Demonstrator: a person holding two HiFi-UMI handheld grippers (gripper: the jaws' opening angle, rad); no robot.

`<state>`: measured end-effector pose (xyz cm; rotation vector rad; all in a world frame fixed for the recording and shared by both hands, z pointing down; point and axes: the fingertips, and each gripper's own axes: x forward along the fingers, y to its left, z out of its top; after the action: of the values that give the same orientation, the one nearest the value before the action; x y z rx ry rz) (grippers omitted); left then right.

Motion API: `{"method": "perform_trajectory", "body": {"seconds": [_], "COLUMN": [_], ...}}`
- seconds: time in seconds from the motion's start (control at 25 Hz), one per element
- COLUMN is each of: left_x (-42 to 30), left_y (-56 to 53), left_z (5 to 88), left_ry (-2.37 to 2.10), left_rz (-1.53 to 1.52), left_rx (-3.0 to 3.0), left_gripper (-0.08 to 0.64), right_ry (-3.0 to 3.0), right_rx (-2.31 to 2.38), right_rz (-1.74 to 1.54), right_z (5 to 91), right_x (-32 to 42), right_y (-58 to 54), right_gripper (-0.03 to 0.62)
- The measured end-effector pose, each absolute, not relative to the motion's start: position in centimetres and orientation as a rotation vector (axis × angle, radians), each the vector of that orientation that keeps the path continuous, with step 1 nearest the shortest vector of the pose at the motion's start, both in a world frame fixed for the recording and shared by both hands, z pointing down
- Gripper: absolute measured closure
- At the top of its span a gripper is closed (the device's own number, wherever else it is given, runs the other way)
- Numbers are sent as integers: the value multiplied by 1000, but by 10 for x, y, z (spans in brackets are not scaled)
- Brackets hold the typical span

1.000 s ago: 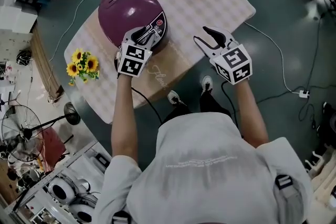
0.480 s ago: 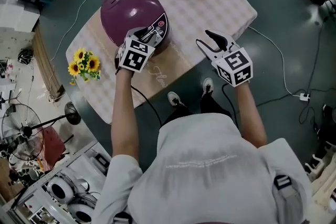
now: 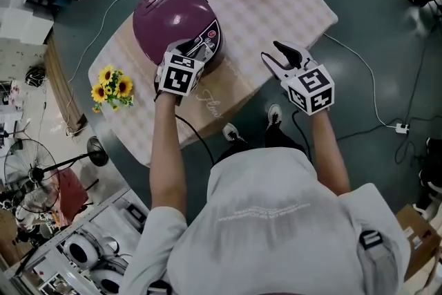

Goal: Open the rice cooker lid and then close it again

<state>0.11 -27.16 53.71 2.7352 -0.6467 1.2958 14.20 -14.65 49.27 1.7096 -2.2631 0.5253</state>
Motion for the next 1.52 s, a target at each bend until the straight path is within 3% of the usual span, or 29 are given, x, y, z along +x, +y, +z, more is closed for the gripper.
{"method": "perform_trajectory", "body": {"seconds": [0.92, 1.52], "left_x": [2, -1], "left_y": [-275, -276], "left_z": [538, 533], "left_ry": [-796, -766], "left_rz": [1312, 1058], "left_rx": [2815, 2884], "left_gripper": [445, 437], "right_ry": [-2379, -2439], "right_rx": [1661, 1585], "right_rz": [295, 219], "right_z": [438, 421], "right_x": [142, 127], "right_y": [-193, -219], "right_gripper": [399, 399]}}
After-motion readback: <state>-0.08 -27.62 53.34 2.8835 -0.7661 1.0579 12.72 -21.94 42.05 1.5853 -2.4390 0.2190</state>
